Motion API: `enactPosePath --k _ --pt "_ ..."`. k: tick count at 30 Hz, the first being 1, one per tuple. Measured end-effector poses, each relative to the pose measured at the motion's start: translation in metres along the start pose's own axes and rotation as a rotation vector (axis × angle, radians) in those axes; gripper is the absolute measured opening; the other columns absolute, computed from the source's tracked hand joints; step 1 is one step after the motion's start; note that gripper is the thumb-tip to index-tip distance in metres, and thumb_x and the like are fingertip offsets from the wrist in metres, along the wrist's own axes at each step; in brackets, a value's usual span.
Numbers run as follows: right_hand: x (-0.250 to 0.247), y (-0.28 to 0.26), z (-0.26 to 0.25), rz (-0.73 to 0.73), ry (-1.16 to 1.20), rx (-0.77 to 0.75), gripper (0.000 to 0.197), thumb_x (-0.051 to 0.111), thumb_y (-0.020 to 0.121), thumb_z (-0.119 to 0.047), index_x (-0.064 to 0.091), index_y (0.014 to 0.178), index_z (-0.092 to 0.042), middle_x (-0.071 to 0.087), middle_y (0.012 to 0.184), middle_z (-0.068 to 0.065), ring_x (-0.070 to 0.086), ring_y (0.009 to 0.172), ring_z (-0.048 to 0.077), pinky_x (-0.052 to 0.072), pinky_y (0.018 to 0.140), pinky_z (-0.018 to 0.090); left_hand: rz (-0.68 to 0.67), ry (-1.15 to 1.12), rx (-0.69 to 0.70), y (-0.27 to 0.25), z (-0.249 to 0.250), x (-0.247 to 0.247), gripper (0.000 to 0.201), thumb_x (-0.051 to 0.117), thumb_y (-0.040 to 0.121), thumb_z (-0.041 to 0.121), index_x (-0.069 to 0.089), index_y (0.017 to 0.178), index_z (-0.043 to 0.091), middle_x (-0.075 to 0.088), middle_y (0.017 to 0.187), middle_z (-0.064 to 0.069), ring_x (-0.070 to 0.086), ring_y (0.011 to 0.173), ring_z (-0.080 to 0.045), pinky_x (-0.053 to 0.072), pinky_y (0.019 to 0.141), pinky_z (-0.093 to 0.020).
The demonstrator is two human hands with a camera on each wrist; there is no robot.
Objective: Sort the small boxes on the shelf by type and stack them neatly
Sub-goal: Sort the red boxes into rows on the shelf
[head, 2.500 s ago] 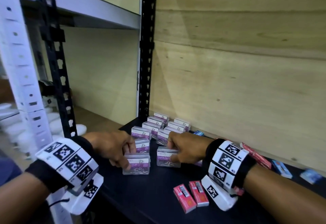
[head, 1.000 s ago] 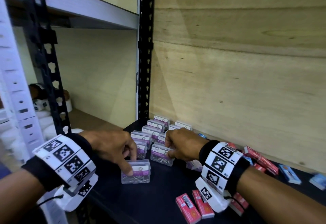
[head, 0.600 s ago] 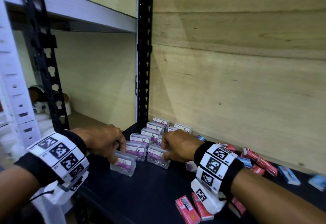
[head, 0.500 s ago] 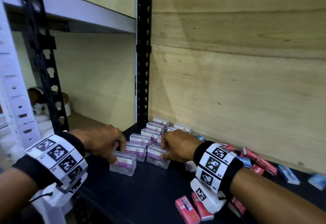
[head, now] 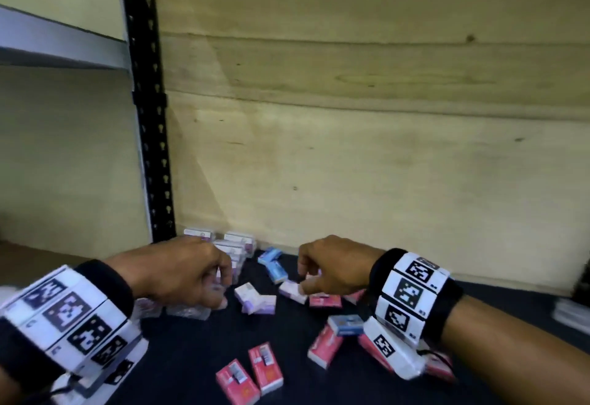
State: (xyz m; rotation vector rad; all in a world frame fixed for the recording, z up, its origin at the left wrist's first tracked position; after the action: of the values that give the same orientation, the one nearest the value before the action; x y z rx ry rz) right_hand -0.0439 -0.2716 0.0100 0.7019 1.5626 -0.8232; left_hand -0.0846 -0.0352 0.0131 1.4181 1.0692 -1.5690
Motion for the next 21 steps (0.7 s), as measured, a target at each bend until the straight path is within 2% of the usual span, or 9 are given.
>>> enactPosePath --k 2,5,9,12,16,18,21 --pt "0.0 -0.028 0.034 -0.027 -0.001 0.091 0.031 0.068 0.09 -0.041 0.061 0.113 -0.022 0.065 0.114 -0.001 0.058 0.096 0.02 0.042 0.075 0.029 -0.006 0.005 0.072 0.022 0.032 -0.001 0.03 0.068 0.078 0.058 0.063 0.099 0.038 0.066 0.08 0.017 0.059 0.072 0.003 0.05 0.072 -0.023" --pt "0.001 -0.069 0.081 -0.046 0.031 0.221 0.033 0.069 0.089 -0.041 0.061 0.114 -0.022 0.065 0.115 -0.002 0.055 0.092 0.016 0.041 0.076 0.028 -0.008 -0.01 0.176 0.053 0.076 -0.001 0.03 0.067 0.079 0.057 0.065 0.099 0.035 0.066 0.076 0.016 0.058 0.069 0.002 0.046 0.065 -0.019" --pt "-0.001 -0.13 0.144 -0.042 0.068 0.409 0.032 0.069 0.089 -0.043 0.061 0.112 -0.023 0.064 0.109 -0.005 0.058 0.094 0.016 0.045 0.082 0.029 -0.039 -0.006 0.315 0.093 0.141 -0.002 0.029 0.066 0.081 0.057 0.065 0.099 0.034 0.066 0.077 0.015 0.056 0.063 0.002 0.043 0.062 -0.02" --pt "-0.003 -0.172 0.185 -0.025 0.053 0.528 0.028 0.067 0.089 -0.043 0.062 0.11 -0.025 0.058 0.1 -0.01 0.055 0.094 0.014 0.043 0.082 0.027 -0.062 0.001 0.411 0.115 0.19 0.001 0.031 0.066 0.082 0.057 0.065 0.101 0.033 0.066 0.081 0.015 0.057 0.067 0.002 0.046 0.067 -0.022" --pt "-0.003 -0.217 0.232 -0.027 0.031 0.672 0.028 0.066 0.091 -0.042 0.065 0.111 -0.023 0.058 0.1 -0.009 0.056 0.097 0.014 0.044 0.084 0.026 -0.1 -0.01 0.521 0.135 0.256 0.01 0.032 0.066 0.083 0.056 0.065 0.104 0.032 0.066 0.089 0.014 0.061 0.079 -0.003 0.053 0.078 -0.031" --pt "0.001 -0.232 0.257 -0.028 0.036 0.743 0.027 0.067 0.09 -0.041 0.065 0.11 -0.022 0.058 0.102 -0.008 0.057 0.1 0.016 0.045 0.087 0.027 -0.101 0.01 0.584 0.141 0.289 0.014 0.033 0.065 0.084 0.056 0.065 0.108 0.032 0.066 0.094 0.015 0.061 0.084 -0.004 0.052 0.079 -0.03" --pt "0.011 -0.246 0.289 -0.034 0.03 0.8 0.018 0.068 0.09 -0.038 0.061 0.099 -0.025 0.059 0.101 -0.007 0.056 0.095 0.015 0.045 0.083 0.028 -0.111 0.049 0.657 0.148 0.329 0.02 0.037 0.063 0.086 0.054 0.063 0.114 0.03 0.064 0.103 0.014 0.058 0.09 -0.007 0.048 0.08 -0.026"
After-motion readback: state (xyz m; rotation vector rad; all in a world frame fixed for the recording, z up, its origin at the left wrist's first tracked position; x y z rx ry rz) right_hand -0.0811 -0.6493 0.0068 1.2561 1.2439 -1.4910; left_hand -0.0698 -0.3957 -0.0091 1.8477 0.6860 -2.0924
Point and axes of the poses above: each hand's wrist, its own y-axis towards the middle knuckle, its own x-axis out of the palm, z = x × y, the point moved 2 cm from there along y, towards the middle knuckle
